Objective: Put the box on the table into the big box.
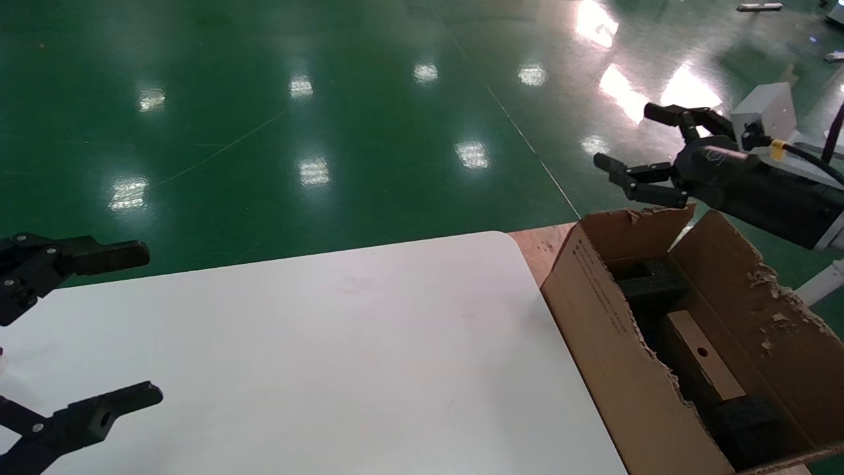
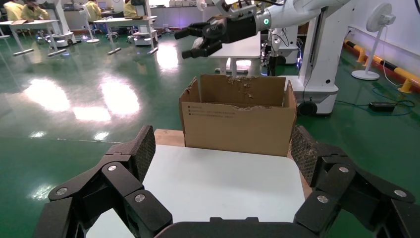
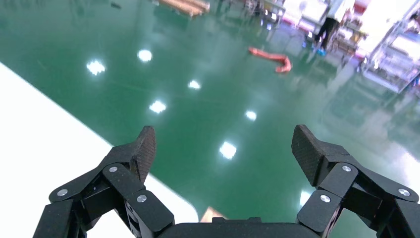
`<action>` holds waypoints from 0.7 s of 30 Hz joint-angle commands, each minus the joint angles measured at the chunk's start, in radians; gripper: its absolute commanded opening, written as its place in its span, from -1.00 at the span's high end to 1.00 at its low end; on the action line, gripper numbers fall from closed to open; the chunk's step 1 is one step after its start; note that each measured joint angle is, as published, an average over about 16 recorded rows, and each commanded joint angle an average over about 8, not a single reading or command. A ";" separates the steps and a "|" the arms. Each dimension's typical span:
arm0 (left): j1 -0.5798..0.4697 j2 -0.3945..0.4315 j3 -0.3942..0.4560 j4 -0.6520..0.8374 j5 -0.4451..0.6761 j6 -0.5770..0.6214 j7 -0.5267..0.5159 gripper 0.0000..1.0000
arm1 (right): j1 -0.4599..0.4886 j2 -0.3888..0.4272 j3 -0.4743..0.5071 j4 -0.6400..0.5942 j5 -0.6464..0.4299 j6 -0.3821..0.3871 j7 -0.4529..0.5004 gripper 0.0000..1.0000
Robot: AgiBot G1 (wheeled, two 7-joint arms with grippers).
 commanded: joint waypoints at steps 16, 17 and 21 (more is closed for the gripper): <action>0.000 0.000 0.000 0.000 0.000 0.000 0.000 -1.00 | -0.073 -0.046 0.287 0.093 -0.230 -0.050 0.123 -1.00; 0.000 0.000 0.000 0.000 0.000 0.000 0.000 -1.00 | -0.086 -0.051 0.323 0.104 -0.256 -0.056 0.141 -1.00; 0.000 0.000 0.000 0.000 0.000 0.000 0.000 -1.00 | -0.139 -0.070 0.461 0.143 -0.355 -0.080 0.209 -1.00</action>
